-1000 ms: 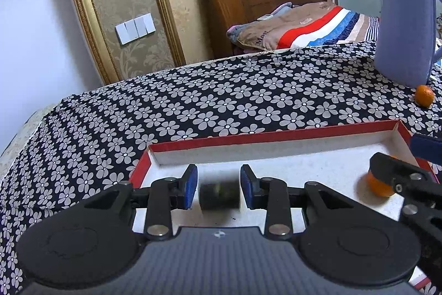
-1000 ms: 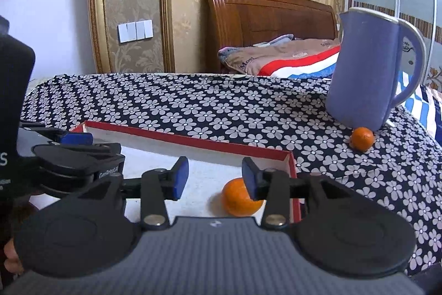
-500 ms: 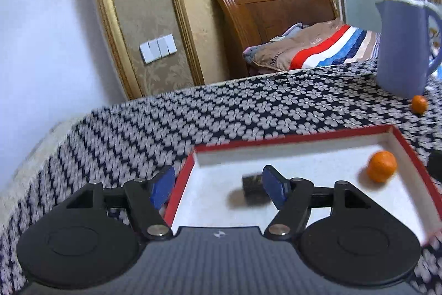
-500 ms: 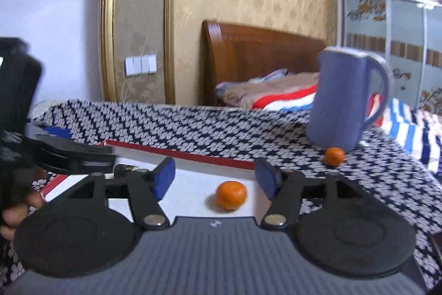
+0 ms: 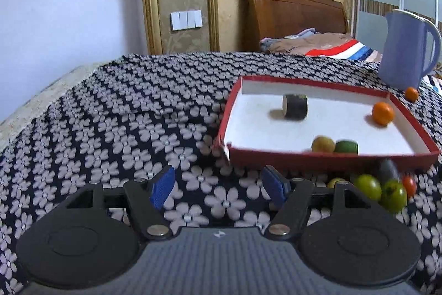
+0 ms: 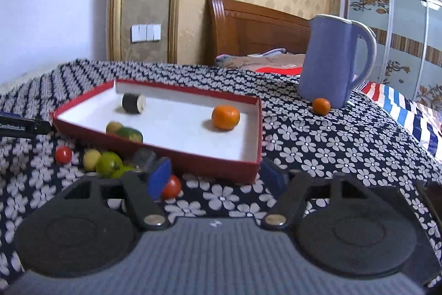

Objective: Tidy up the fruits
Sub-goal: 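Move both tools back to the fruits beside the tray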

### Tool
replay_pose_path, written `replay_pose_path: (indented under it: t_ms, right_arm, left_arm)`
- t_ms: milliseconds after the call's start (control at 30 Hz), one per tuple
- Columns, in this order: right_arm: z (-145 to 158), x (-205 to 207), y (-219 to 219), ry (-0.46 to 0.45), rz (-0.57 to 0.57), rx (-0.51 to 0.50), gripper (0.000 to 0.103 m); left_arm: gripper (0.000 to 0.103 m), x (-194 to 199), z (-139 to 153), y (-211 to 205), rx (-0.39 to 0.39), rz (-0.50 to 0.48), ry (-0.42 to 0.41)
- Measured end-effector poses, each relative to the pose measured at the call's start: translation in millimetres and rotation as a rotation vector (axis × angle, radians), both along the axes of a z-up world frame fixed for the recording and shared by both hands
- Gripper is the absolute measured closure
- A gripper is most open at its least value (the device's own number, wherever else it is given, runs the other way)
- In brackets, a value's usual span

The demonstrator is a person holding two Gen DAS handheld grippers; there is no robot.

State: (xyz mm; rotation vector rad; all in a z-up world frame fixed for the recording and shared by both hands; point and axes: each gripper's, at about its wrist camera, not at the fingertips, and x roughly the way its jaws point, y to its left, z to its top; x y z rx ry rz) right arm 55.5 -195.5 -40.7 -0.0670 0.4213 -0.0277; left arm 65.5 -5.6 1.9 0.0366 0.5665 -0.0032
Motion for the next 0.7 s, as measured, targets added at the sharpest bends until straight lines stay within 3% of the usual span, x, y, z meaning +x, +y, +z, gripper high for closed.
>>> replay_pose_path:
  t_ms: [167, 233, 400, 700]
  right_arm:
    - [-8.0, 5.5, 9.9, 0.053, 0.071, -0.046, 0.051]
    - [-11.2, 10.2, 15.3, 0.077, 0.089, -0.058, 0.061]
    - [-14.3, 23.3, 26.6, 0.116, 0.132, -0.086, 0.061]
    - [-23.6, 49.1, 29.0, 0.199, 0.181, -0.039, 0.062]
  left_arm:
    - [0.033, -5.5, -8.5, -4.4, 0.001, -0.045, -0.002]
    - [0.033, -5.2, -12.9, -6.4, 0.004, -0.050, 0.008]
    - [0.033, -4.9, -15.0, -5.4, -0.005, -0.041, 0.014]
    - [0.033, -8.7, -11.6, -6.5, -0.004, -0.062, 0.007]
